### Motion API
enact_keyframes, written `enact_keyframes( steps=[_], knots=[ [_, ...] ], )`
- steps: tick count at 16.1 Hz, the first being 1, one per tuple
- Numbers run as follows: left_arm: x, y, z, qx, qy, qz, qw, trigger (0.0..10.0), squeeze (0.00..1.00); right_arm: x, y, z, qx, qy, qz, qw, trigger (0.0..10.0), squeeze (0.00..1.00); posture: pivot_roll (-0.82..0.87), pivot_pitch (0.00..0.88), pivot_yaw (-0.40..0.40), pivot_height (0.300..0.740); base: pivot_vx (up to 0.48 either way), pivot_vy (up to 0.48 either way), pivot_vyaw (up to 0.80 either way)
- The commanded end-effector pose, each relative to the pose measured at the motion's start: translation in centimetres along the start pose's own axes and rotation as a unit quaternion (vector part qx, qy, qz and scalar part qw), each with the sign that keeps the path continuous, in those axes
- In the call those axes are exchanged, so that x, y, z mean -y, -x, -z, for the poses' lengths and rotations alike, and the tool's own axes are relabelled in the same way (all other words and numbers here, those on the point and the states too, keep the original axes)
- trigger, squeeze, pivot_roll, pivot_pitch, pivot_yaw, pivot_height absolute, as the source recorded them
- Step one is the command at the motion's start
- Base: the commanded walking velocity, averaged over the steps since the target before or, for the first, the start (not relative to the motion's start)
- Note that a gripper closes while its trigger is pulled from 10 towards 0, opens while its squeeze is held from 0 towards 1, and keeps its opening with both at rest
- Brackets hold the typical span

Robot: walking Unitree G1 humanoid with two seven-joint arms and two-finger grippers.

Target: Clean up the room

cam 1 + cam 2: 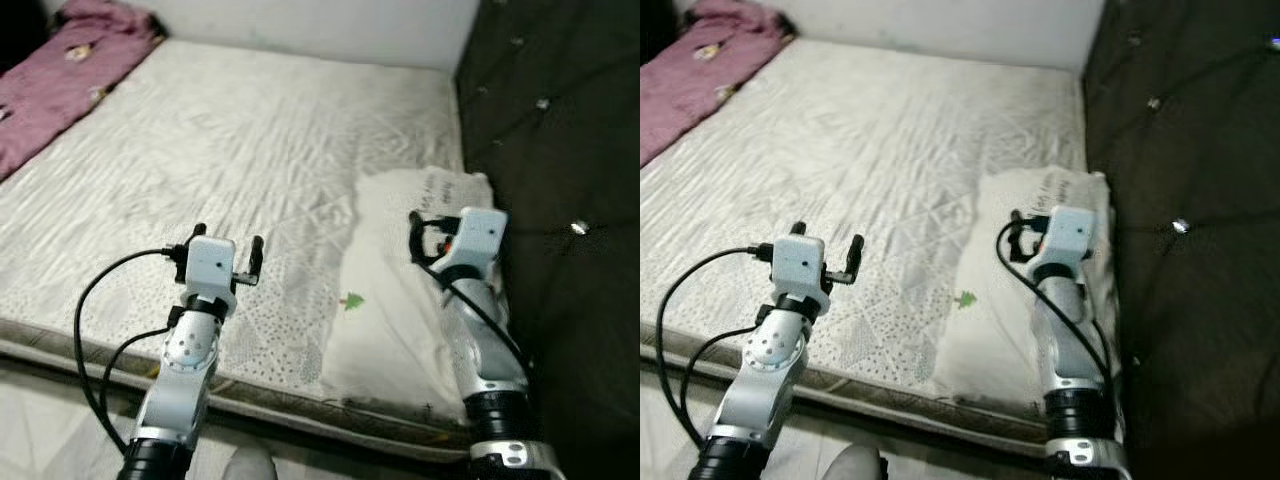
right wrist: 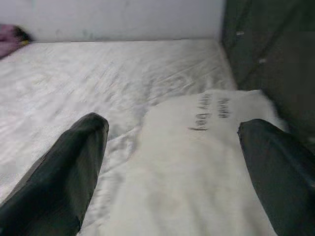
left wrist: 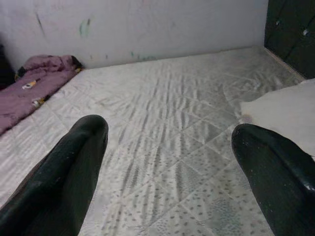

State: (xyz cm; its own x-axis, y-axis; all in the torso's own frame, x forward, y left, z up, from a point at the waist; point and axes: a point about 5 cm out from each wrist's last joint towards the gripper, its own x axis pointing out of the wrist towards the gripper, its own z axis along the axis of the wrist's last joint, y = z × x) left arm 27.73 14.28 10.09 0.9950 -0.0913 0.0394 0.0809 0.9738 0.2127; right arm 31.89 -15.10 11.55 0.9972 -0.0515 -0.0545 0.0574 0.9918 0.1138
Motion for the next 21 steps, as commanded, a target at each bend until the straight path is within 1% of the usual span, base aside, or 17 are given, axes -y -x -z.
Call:
enact_keyframes(
  steps=[1, 2, 3, 4, 5, 6, 7, 8, 9, 10, 11, 12, 13, 14, 16, 18, 21],
  knots=[
    [0.5, -0.1, -0.7, 0.016, -0.030, 0.007, 0.999, 10.0, 0.00, 0.7, 0.2, 0.0, -0.006, -0.003, 0.010, 1.000, 10.0, 0.00, 0.09, 0.000, 0.008, 0.740, 0.000, 0.000, 0.00],
    [0.6, 0.0, -0.9, 0.021, -0.050, 0.005, 0.999, 10.0, 0.00, 0.5, 0.1, 0.1, -0.010, -0.012, 0.005, 1.000, 10.0, 0.00, 0.08, 0.000, 0.009, 0.740, 0.000, 0.000, 0.00],
    [0.7, 0.1, -1.0, 0.023, -0.050, 0.005, 0.998, 10.0, 0.00, 0.3, 0.1, 0.3, -0.020, -0.016, 0.002, 1.000, 10.0, 0.00, 0.08, 0.000, 0.006, 0.740, 0.000, 0.000, 0.00],
    [0.7, 0.1, -1.0, 0.028, -0.029, 0.013, 0.999, 10.0, 0.00, 0.1, 0.3, 0.7, -0.035, -0.018, -0.004, 0.999, 10.0, 0.00, 0.08, 0.000, 0.006, 0.740, 0.000, 0.000, 0.00],
    [0.5, 0.2, -0.9, 0.023, -0.021, 0.007, 0.999, 10.0, 0.00, 0.0, 0.4, 1.1, -0.050, -0.012, -0.005, 0.999, 10.0, 0.00, 0.08, 0.000, 0.005, 0.740, 0.000, 0.000, 0.00],
    [0.3, 0.3, -0.7, 0.017, -0.017, -0.004, 1.000, 10.0, 0.00, -0.6, 0.5, 1.4, -0.058, 0.005, -0.020, 0.998, 10.0, 0.00, 0.08, 0.000, 0.003, 0.740, 0.000, 0.000, 0.00],
    [0.4, 0.3, -0.6, 0.013, -0.016, -0.003, 1.000, 10.0, 0.00, -1.3, 0.6, 0.9, -0.035, 0.016, -0.043, 0.998, 10.0, 0.00, 0.08, 0.000, 0.000, 0.740, 0.000, 0.000, 0.00],
    [0.5, 0.3, -0.6, 0.014, -0.012, 0.003, 1.000, 10.0, 0.00, -1.9, 0.6, 0.4, -0.002, 0.094, -0.046, 0.994, 10.0, 0.00, 0.08, 0.000, -0.002, 0.740, 0.000, 0.000, 0.00],
    [0.6, 0.3, -0.7, 0.015, -0.014, 0.002, 1.000, 10.0, 0.00, -3.0, 1.0, 0.5, -0.007, 0.045, -0.101, 0.994, 10.0, 0.00, 0.08, 0.000, -0.003, 0.740, 0.000, 0.000, 0.00],
    [0.6, 0.4, -0.8, 0.018, -0.015, 0.000, 1.000, 10.0, 0.00, -3.3, 1.1, 0.4, -0.013, 0.035, -0.099, 0.994, 10.0, 0.00, 0.08, 0.000, -0.005, 0.740, 0.000, 0.000, 0.00],
    [0.4, 0.5, -1.1, 0.034, -0.037, -0.010, 0.999, 10.0, 0.00, -3.5, 1.1, 0.4, -0.006, 0.092, -0.103, 0.990, 10.0, 0.00, 0.08, 0.000, -0.005, 0.740, 0.000, 0.000, 0.00],
    [0.5, 0.6, -1.1, 0.035, -0.031, -0.004, 0.999, 10.0, 0.00, -3.3, 1.2, 0.6, 0.001, 0.104, -0.089, 0.991, 10.0, 0.00, 0.08, 0.000, -0.006, 0.740, 0.000, 0.000, 0.00],
    [0.5, 0.6, -1.1, 0.034, -0.024, -0.007, 0.999, 10.0, 0.00, -2.7, 1.3, 1.2, -0.028, 0.074, -0.065, 0.995, 10.0, 0.00, 0.08, 0.000, -0.008, 0.740, 0.000, 0.000, 0.00],
    [0.2, 0.6, -1.1, 0.032, -0.024, -0.018, 0.999, 10.0, 0.00, -2.6, 1.8, 2.1, -0.054, 0.044, -0.060, 0.996, 10.0, 0.00, 0.08, 0.000, -0.009, 0.740, 0.000, 0.000, 0.00],
    [0.2, 0.6, -0.7, 0.018, -0.007, -0.017, 1.000, 10.0, 0.00, -3.3, 2.6, 2.9, -0.067, 0.032, -0.089, 0.993, 10.0, 0.00, 0.08, 0.000, -0.009, 0.740, 0.000, 0.000, 0.00],
    [0.3, 0.5, -0.6, 0.014, -0.011, -0.006, 1.000, 10.0, 0.00, -3.8, 3.2, 3.0, -0.049, 0.033, -0.102, 0.993, 10.0, 0.00, 0.08, 0.000, -0.002, 0.740, 0.000, 0.000, 0.00],
    [0.4, 0.3, -0.5, 0.007, -0.002, -0.007, 1.000, 10.0, 0.00, -3.6, 3.2, 2.7, -0.040, 0.043, -0.098, 0.993, 10.0, 0.00, 0.08, 0.000, 0.002, 0.740, 0.000, 0.000, 0.00]
  ],
)
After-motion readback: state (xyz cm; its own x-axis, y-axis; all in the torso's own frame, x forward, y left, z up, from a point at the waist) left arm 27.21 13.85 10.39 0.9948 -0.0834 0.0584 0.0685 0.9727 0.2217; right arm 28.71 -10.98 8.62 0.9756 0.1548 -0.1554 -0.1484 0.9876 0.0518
